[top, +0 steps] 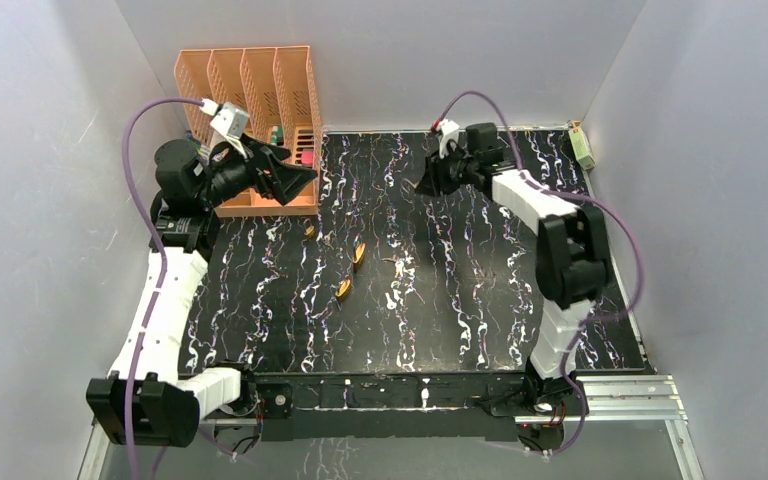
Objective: Lock with the key
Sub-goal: Pick up the lock from the center of the board.
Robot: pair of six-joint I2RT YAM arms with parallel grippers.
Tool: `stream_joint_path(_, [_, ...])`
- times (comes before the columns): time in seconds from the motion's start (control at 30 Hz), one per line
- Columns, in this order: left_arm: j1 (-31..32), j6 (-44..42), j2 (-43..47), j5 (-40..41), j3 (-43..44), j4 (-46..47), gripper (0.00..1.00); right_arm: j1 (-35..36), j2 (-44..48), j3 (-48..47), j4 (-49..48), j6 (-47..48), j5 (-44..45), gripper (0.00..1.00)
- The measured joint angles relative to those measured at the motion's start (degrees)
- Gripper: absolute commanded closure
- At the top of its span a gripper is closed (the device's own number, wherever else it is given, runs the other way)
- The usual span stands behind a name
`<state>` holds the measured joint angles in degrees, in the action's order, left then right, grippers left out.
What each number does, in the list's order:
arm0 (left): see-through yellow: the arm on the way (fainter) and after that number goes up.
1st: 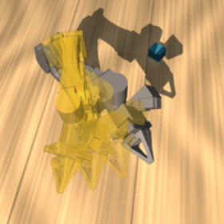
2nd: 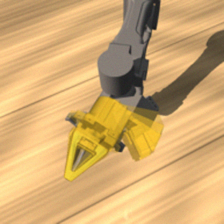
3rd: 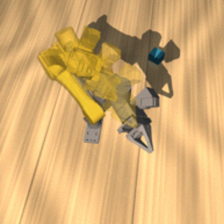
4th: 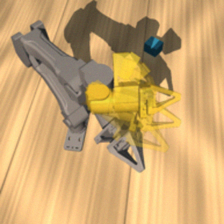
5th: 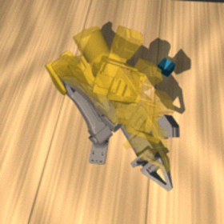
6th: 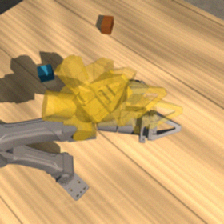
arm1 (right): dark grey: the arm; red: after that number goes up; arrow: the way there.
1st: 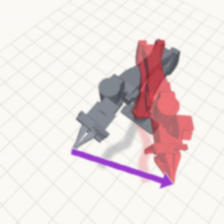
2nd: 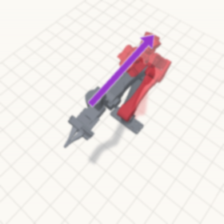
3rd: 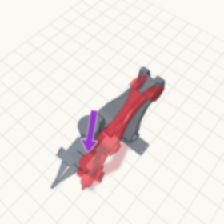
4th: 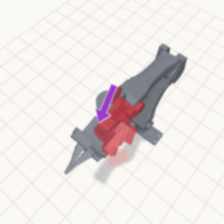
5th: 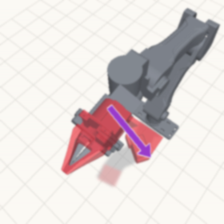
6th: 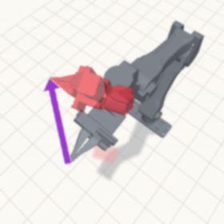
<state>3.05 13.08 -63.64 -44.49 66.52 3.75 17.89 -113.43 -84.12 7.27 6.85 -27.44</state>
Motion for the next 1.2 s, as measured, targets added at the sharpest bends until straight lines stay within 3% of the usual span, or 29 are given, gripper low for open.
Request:
stream_joint_path(0.13, [0.0,2.0,-4.8,-10.1,0.0,3.0,0.02,0.0,13.2,3.4,-3.0,-8.6,-11.8,0.96])
stream_joint_path(0.3, [0.0,6.5,-10.8,-21.2,0.0,9.3,0.06,0.2,25.1,11.2,-15.2,-24.1,-27.4,0.97])
stream_joint_path(0.43, [0.8,12.7,-14.1,-27.3,0.1,17.2,0.09,1.0,25.7,15.0,-20.0,-34.2,-35.0,0.97])
stream_joint_path(0.63, [8.5,18.4,-18.0,-33.7,3.2,23.2,0.21,3.1,25.2,15.6,-23.2,-42.6,-40.2,1.0])
stream_joint_path(0.73, [11.8,18.0,-19.5,-34.6,5.1,21.6,0.23,4.4,24.9,15.5,-26.4,-46.1,-41.7,1.0])
stream_joint_path(0.97, [12.2,8.7,-21.2,-31.8,9.4,7.4,0.32,7.3,24.0,14.2,-29.2,-49.3,-42.2,1.0])
stream_joint_path(1.2, [13.2,6.1,-21.4,-30.9,10.1,2.8,0.34,8.4,23.8,12.1,-30.1,-50.5,-42.1,1.0])
